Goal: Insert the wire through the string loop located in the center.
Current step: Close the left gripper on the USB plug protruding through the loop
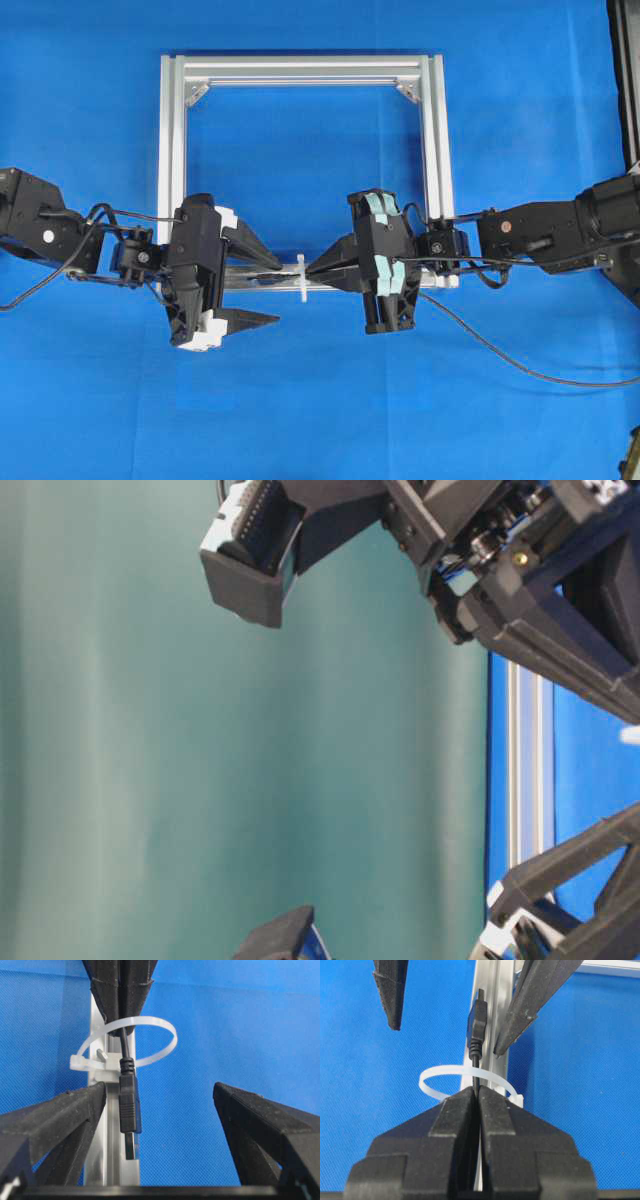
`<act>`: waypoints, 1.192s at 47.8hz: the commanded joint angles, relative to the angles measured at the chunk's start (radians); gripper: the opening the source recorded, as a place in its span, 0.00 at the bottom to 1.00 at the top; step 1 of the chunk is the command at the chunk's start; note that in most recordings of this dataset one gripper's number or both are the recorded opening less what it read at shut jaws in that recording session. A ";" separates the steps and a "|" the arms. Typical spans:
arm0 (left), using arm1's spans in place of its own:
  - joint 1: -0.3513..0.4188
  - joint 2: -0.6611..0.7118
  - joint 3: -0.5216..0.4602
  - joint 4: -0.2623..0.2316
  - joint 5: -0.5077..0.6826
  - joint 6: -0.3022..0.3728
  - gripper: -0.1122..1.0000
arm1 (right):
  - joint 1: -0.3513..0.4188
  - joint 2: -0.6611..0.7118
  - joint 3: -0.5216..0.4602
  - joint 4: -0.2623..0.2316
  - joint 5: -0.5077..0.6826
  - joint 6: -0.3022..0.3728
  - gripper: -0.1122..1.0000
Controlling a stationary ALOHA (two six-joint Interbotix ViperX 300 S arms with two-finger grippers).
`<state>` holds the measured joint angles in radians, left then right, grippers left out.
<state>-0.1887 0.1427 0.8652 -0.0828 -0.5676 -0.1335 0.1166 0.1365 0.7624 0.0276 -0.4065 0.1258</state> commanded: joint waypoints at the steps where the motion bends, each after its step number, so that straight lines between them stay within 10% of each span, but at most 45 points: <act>1: 0.002 -0.014 -0.017 0.002 -0.005 -0.003 0.92 | -0.002 -0.011 -0.012 -0.002 -0.009 -0.002 0.07; 57: 0.002 -0.015 -0.020 0.002 -0.005 -0.003 0.79 | -0.002 -0.011 -0.011 -0.002 -0.008 0.000 0.07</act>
<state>-0.1887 0.1427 0.8636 -0.0844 -0.5660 -0.1365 0.1166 0.1365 0.7624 0.0276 -0.4065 0.1258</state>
